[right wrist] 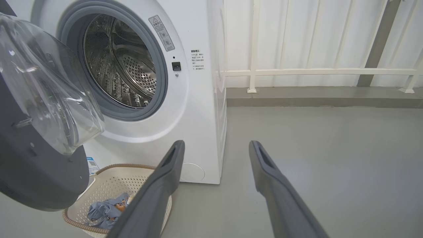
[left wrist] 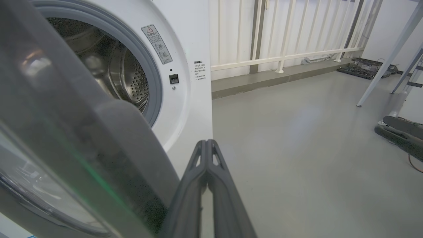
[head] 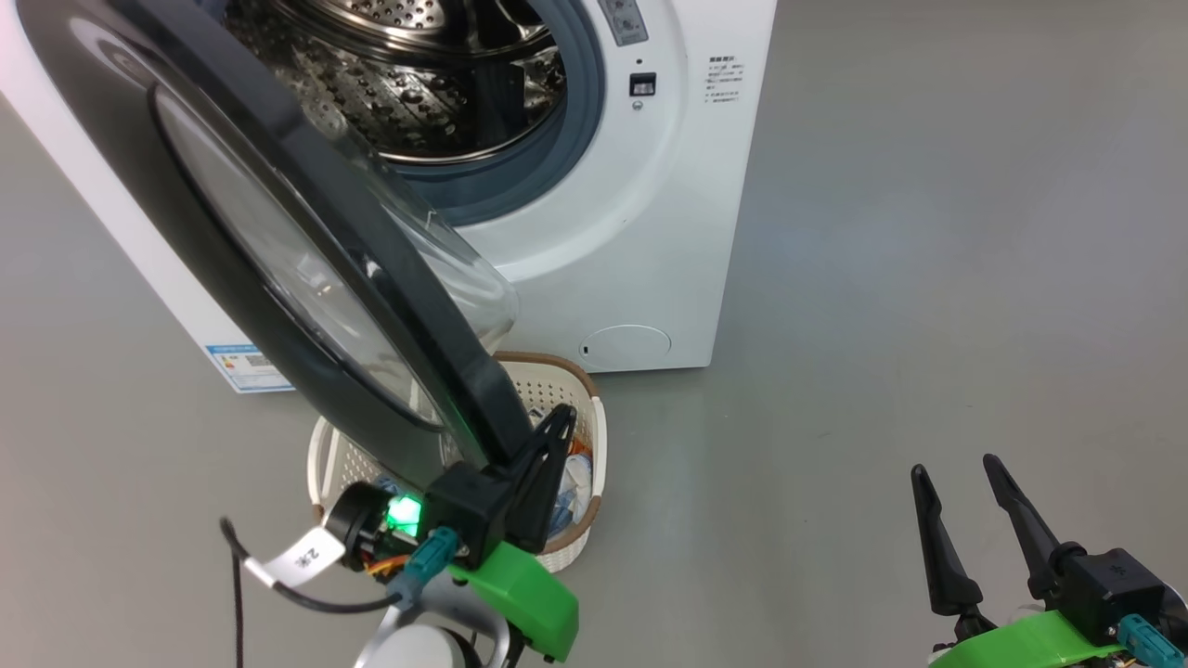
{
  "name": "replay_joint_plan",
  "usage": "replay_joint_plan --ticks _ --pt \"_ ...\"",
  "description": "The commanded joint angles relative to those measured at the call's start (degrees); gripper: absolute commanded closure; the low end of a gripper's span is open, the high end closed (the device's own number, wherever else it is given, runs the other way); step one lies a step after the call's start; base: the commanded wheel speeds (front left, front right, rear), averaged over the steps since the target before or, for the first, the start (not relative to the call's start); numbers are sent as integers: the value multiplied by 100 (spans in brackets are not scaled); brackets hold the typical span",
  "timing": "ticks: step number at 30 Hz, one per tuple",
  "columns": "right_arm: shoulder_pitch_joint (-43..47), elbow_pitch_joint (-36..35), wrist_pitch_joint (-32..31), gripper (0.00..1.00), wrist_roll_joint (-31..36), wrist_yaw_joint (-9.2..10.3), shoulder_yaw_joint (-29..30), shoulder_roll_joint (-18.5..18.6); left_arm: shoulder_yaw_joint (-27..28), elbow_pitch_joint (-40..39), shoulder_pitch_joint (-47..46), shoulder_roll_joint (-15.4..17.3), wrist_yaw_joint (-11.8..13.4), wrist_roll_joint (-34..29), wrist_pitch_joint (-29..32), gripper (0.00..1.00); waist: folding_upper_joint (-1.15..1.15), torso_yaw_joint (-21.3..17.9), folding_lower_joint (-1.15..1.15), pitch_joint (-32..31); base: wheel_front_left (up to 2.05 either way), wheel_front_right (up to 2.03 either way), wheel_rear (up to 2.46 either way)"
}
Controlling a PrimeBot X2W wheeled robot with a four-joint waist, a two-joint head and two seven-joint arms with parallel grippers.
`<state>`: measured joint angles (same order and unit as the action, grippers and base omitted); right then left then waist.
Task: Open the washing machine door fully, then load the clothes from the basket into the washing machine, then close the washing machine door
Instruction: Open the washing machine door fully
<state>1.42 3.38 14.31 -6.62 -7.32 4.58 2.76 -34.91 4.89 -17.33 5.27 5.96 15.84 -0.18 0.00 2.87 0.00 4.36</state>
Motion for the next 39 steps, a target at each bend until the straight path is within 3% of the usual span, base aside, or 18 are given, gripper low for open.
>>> replay_joint_plan --ticks 1,29,39 --pt "-145 -160 69 0 9 -17 -123 19 337 -159 -30 251 190 8 -28 100 0 30 0 6 0 0 0" --pt "-119 -131 69 0 -1 -17 -99 14 545 -1222 984 814 696 36 -27 100 0 413 0 -28 0 0 0" --pt "-119 -150 69 0 15 -17 -78 13 412 -1556 1190 953 677 4 46 100 0 647 0 -30 0 0 0"
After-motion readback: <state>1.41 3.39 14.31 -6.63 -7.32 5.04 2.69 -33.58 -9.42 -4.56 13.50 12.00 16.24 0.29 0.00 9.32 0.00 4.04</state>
